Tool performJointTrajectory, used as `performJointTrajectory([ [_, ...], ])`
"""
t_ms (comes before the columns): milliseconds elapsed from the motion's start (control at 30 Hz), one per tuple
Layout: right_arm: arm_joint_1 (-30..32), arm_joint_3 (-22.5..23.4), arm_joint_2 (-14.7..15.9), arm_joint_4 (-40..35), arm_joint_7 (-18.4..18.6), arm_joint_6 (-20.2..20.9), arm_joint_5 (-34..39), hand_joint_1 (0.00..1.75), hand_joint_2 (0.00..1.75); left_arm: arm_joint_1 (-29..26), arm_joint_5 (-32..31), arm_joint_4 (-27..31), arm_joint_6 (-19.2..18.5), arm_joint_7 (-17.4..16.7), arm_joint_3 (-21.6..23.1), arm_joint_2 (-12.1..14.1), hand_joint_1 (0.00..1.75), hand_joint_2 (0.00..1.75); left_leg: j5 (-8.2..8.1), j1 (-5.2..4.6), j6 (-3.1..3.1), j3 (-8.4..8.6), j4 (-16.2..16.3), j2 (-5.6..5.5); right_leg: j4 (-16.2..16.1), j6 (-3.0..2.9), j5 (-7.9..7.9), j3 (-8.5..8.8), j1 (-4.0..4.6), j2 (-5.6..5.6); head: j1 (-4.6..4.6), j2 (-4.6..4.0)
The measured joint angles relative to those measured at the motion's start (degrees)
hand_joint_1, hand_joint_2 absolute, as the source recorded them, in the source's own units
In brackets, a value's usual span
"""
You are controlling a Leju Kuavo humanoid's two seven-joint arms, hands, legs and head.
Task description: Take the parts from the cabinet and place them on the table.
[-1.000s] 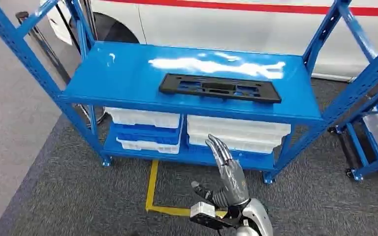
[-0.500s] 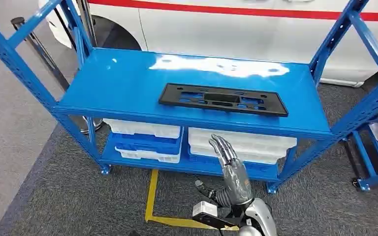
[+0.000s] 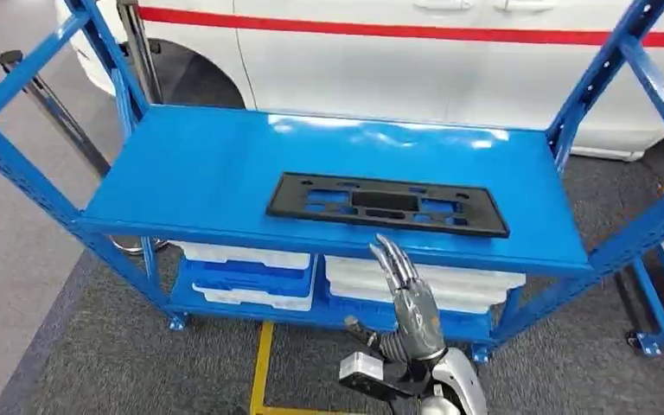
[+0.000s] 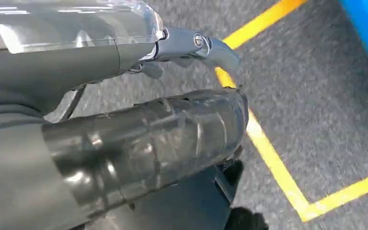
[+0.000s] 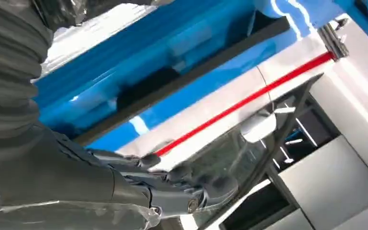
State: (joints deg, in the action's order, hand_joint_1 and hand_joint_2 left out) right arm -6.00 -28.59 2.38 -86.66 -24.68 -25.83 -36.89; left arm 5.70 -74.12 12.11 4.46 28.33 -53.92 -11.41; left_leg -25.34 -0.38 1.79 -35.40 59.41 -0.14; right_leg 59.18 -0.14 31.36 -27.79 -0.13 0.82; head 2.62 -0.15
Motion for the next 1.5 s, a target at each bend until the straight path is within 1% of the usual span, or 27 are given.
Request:
performJointTrajectory([
  [33, -0.1, 0.1, 0.0, -0.3, 0.0, -0.1, -0.2, 0.0, 1.75, 0.0, 0.0, 0.0, 0.0, 0.0, 0.0, 0.0, 0.0, 0.0, -0.11, 0.05, 0.31, 0.61, -0.3, -0.01, 0.1, 0.17, -0.14, 0.17, 0.09, 0.01, -0.04, 0.0],
  [100, -0.1, 0.2, 0.1, -0.5, 0.0, -0.2, -0.5, 0.0, 1.75, 0.2, 0.0, 0.0, 0.1, 0.0, 0.0, 0.0, 0.0, 0.0, -0.44, 0.39, 1.01, 2.06, -1.2, 0.01, 4.1, 0.62, -0.23, -1.8, -0.11, -0.17, 0.02, 0.0],
  [200, 0.1, 0.2, 0.4, -0.5, 0.1, -0.2, -1.0, 0.0, 1.75, 0.4, 0.0, 0.0, 0.2, 0.0, 0.1, 0.1, 0.0, 0.0, -1.73, 0.44, 1.41, 3.38, -1.2, 0.0, 15.2, 1.48, 4.22, -9.83, -0.4, -0.26, 0.0, 0.0],
  [233, 0.1, 0.2, 0.5, -0.5, 0.1, -0.2, -1.2, 0.0, 1.75, 0.3, 0.0, 0.0, 0.2, 0.0, 0.1, 0.1, 0.0, 0.0, -2.27, 0.44, 1.38, 4.02, -1.2, -0.05, 17.1, 1.61, 5.23, -11.95, -0.53, -0.28, 0.0, 0.0],
  [267, 0.1, 0.2, 0.6, -0.5, 0.2, -0.2, -1.2, 0.0, 1.75, 0.2, 0.0, 0.0, 0.2, -0.1, 0.1, 0.1, 0.0, 0.0, -2.84, 0.46, 1.33, 4.77, -1.2, -0.09, 16.6, 1.62, 4.79, -12.91, -0.63, -0.31, 0.0, 0.0],
  [333, 0.1, 0.2, 0.7, -0.5, 0.2, -0.3, -1.3, 0.0, 1.75, 0.1, 0.0, 0.0, 0.2, -0.1, 0.1, 0.1, 0.0, 0.0, -4.21, 0.61, 0.95, 6.73, -1.2, -0.21, 10.0, 1.54, -0.31, -11.98, -0.68, -0.49, 0.02, 0.0],
  [400, 0.1, 0.2, 0.9, -0.5, 0.2, -0.3, -1.4, 0.0, 1.75, 0.0, 0.0, 0.0, 0.2, -0.1, 0.1, 0.0, 0.0, 0.0, -5.71, 0.6, 0.38, 8.01, -1.2, -0.23, 1.6, 1.21, -8.98, -10.81, -0.63, -0.69, 0.13, 0.0],
  [433, 0.1, 0.2, 1.0, -0.4, 0.4, -0.3, -1.6, 0.0, 1.75, 0.1, 0.0, 0.0, 0.2, -0.2, 0.1, 0.0, 0.0, 0.0, -6.09, 0.51, 0.03, 8.34, -0.9, -0.37, 1.7, 0.86, -6.51, -10.96, -0.09, -0.74, -0.07, 0.0],
  [467, 0.2, 0.2, 1.1, -0.5, 0.4, -0.4, -1.8, 0.0, 1.75, 0.4, 0.0, 0.0, 0.2, -0.2, 0.2, 0.0, 0.0, 0.0, -6.66, 0.44, -0.47, 7.85, -1.0, -0.32, 2.0, 0.42, -7.61, -10.68, -0.07, -0.66, -0.2, 0.0],
  [567, 0.2, 0.2, 1.1, -1.0, 0.6, -0.4, -2.2, 0.0, 1.75, 0.5, 0.0, 0.0, 0.3, -0.2, 0.2, 0.1, 0.0, 0.0, -6.66, 0.47, -1.09, 8.86, -0.7, -0.25, 1.4, -0.58, -7.1, -9.73, -0.4, -0.32, -0.17, 0.0],
  [633, 0.0, 0.2, 1.1, -1.1, 0.7, -0.4, -2.4, 0.0, 1.75, 0.6, 0.0, 0.0, 0.3, -0.2, 0.2, 0.0, 0.0, 0.0, -7.47, 0.69, -1.67, 5.66, 5.7, -0.18, 0.6, -1.39, -6.55, -8.21, -0.47, -0.52, -0.26, 0.0],
  [733, 0.0, 0.2, 1.2, -1.1, 0.9, -0.4, -3.0, 0.0, 1.75, 0.4, 0.0, 0.0, 0.3, -0.2, 0.3, 0.0, 0.0, 0.0, -12.12, 0.72, -2.2, -1.48, 15.3, -0.18, 0.5, -1.72, -5.55, -7.29, -0.28, -0.48, -0.24, 0.0],
  [767, 0.0, 0.2, 1.3, -1.1, 0.9, -0.4, -3.3, 0.0, 1.75, 0.3, -0.1, 0.0, 0.3, -0.2, 0.5, 0.0, 0.0, 0.0, -11.75, 0.72, -2.13, -2.58, 15.3, -0.18, 0.5, -1.76, -5.2, -6.83, -0.21, -0.36, -0.24, 0.0],
  [800, 0.0, 0.2, 1.3, -1.1, 1.0, -0.4, -3.3, 0.0, 1.75, 0.3, -0.1, 0.0, 0.3, -0.2, 0.5, 0.1, 0.0, 0.0, -9.44, 0.71, -2.01, -2.61, 13.3, -0.18, 0.5, -1.73, -4.81, -6.26, -0.13, -0.24, -0.24, 0.0],
  [900, 0.0, 0.2, 1.5, -1.2, 1.0, -0.4, -3.6, 0.0, 1.75, 0.3, -0.3, 0.0, 0.3, -0.2, 0.6, 0.1, 0.0, 0.0, 0.62, 0.41, -0.67, 0.17, 0.9, -0.11, 0.4, -1.5, -3.66, -4.94, -0.01, -0.22, -0.16, 0.0],
  [933, -0.1, 0.2, 1.5, -1.2, 1.1, -0.4, -3.9, 0.0, 1.75, 0.3, -0.3, 0.0, 0.3, -0.2, 0.6, 0.2, 0.0, 0.0, -1.47, -0.09, -0.46, -0.04, 0.9, -0.15, 0.6, -1.24, -3.53, -4.62, 0.21, -0.19, -0.17, 0.0],
  [967, -0.3, 0.2, 1.6, -1.2, 1.2, -0.3, -4.1, 0.0, 1.75, 0.5, -0.3, 0.0, 0.3, -0.2, 0.6, 0.2, 0.0, 0.0, -1.81, -0.11, -0.24, 0.42, 0.1, -0.28, 0.7, -0.9, -3.42, -5.05, 0.1, -0.16, -0.42, 0.0],
  [1000, -0.3, 0.2, 1.6, -1.3, 1.3, -0.2, -4.4, 0.0, 1.75, 0.5, -0.3, 0.0, 0.3, -0.2, 0.7, 0.2, 0.0, 0.0, -0.3, -0.14, 0.01, 0.28, 0.0, -0.22, 0.6, -0.51, -3.19, -4.93, 0.09, -0.11, -0.35, 0.0],
  [1100, -1.4, 0.2, 2.0, -1.6, 1.7, 0.6, -5.9, 0.0, 1.75, 0.4, -0.4, 0.0, 0.3, -0.5, 0.8, 0.1, 0.0, 0.0, 0.32, 0.46, 0.65, 1.3, -1.4, -0.04, 1.1, 0.32, -2.33, -4.68, 0.18, -0.22, -0.33, 0.0],
  [1133, -2.1, 0.1, 2.2, -1.6, 1.8, 0.8, -6.3, 0.0, 1.75, 0.6, -0.4, 0.0, 0.3, -0.7, 0.8, 0.0, 0.0, 0.0, 0.3, 0.6, 0.88, 1.52, -1.6, -0.02, 3.5, 0.59, -0.69, -5.82, 0.18, -0.35, -0.15, 0.0],
  [1200, -3.1, -0.1, 2.6, -1.6, 2.3, 1.6, -7.2, 0.0, 1.75, 0.9, -0.5, 0.0, 0.4, -0.7, 0.9, 0.0, 0.0, 0.0, 0.05, 0.64, 1.22, 1.57, -1.4, -0.02, 12.2, 1.12, 3.23, -10.44, -0.25, -0.39, -0.2, 0.0],
  [1233, -3.2, -0.2, 2.9, -1.6, 2.6, 1.9, -7.6, 0.0, 1.75, 0.9, -0.7, 0.0, 0.8, -0.8, 1.1, 0.0, 0.0, 0.0, -0.11, 0.64, 1.23, 1.62, -1.4, -0.04, 15.9, 1.36, 4.16, -12.65, -0.43, -0.41, -0.15, 0.0],
  [1267, -3.4, -0.5, 3.1, -1.6, 2.8, 2.0, -7.9, 0.0, 1.75, 0.9, -0.7, 0.0, 1.2, -0.9, 1.1, 0.0, 0.0, 0.0, -0.29, 0.66, 1.22, 1.7, -1.3, -0.07, 17.3, 1.54, 3.7, -13.78, -0.62, -0.44, -0.22, 0.0],
  [1300, -3.7, -0.7, 3.5, -1.6, 3.0, 2.1, -8.2, 0.0, 1.75, 0.9, -0.8, 0.0, 1.6, -1.1, 1.1, -0.1, 0.0, 0.0, -0.54, 0.71, 1.14, 1.87, -1.1, -0.11, 15.9, 1.7, 1.78, -13.53, -0.8, -0.5, -0.17, 0.0],
  [1367, -4.6, -0.8, 3.9, -1.6, 3.2, 2.4, -8.3, 0.0, 1.75, 0.9, -1.0, 0.0, 2.2, -1.3, 1.2, -0.3, 0.0, 0.0, -1.23, 0.85, 0.83, 2.54, -0.8, -0.22, 6.9, 1.79, -4.08, -9.66, -1.14, -0.56, -0.17, 0.0],
  [1400, -5.0, -0.9, 4.2, -1.6, 3.4, 2.7, -8.4, 0.0, 1.75, 0.9, -1.0, 0.0, 2.4, -1.4, 1.3, -0.4, 0.0, 0.0, -1.64, 0.85, 0.53, 2.71, -0.6, -0.22, 2.2, 1.79, -5.85, -7.86, -1.25, -0.63, -0.15, 0.0],
  [1500, -6.0, -1.7, 5.1, -1.5, 4.5, 5.3, -8.4, 0.0, 1.75, 1.1, -1.3, 0.0, 2.7, -1.8, 1.6, -0.4, 0.0, 0.0, -1.81, 0.47, -0.2, 2.38, -0.3, -0.29, 1.0, 1.18, -4.98, -7.3, -0.77, -0.43, -0.24, 0.0],
])
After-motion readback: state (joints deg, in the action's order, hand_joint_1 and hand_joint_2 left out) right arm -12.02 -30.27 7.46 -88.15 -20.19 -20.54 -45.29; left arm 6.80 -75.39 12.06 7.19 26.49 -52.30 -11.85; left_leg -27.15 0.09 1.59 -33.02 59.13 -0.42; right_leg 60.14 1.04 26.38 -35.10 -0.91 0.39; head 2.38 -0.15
